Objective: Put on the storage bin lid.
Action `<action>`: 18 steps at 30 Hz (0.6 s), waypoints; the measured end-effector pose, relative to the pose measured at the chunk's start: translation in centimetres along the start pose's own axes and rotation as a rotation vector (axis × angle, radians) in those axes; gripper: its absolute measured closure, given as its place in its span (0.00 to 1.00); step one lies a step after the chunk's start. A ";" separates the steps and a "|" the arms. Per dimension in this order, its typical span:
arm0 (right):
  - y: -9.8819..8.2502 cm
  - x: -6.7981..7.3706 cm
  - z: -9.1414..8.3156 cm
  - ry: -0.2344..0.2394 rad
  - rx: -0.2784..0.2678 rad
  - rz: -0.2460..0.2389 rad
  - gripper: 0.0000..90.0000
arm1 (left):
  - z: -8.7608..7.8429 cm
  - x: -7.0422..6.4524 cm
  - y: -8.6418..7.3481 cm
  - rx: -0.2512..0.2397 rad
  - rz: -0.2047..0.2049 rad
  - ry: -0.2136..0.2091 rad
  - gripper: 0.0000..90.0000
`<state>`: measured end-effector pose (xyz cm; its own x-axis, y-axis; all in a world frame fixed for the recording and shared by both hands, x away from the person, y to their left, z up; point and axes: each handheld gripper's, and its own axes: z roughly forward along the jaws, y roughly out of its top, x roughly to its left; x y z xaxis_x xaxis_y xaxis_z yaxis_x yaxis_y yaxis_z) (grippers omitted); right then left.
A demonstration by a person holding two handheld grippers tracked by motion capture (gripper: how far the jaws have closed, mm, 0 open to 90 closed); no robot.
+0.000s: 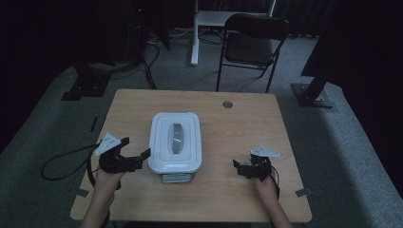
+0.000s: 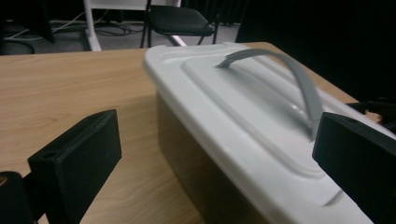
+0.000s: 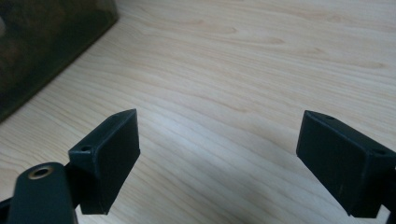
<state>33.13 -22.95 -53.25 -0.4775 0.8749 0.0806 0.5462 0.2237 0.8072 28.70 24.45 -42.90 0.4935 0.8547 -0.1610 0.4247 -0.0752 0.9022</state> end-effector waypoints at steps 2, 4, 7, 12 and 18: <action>-0.2 -0.3 -0.1 -0.008 0.005 0.007 0.14 | 0.0 0.3 -0.4 0.003 -0.008 0.011 0.02; -0.4 -0.5 -0.1 -0.014 0.009 0.012 0.14 | -0.1 0.8 -0.8 0.005 -0.018 0.021 0.02; -0.7 -0.9 -0.1 -0.032 0.016 0.015 0.14 | -0.2 1.4 -1.4 0.010 -0.027 0.038 0.02; -1.3 -1.3 -0.4 -0.055 0.021 0.019 0.14 | -0.4 2.3 -2.4 0.019 -0.039 0.068 0.02; -2.2 -2.2 -1.1 -0.090 0.022 0.051 0.14 | -0.8 3.8 -3.8 0.018 -0.051 0.099 0.02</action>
<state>32.22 -25.88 -54.53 -0.3850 0.9204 0.0676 0.5841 0.1863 0.7900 28.33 28.36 -46.59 0.3940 0.9041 -0.1652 0.4614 -0.0391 0.8863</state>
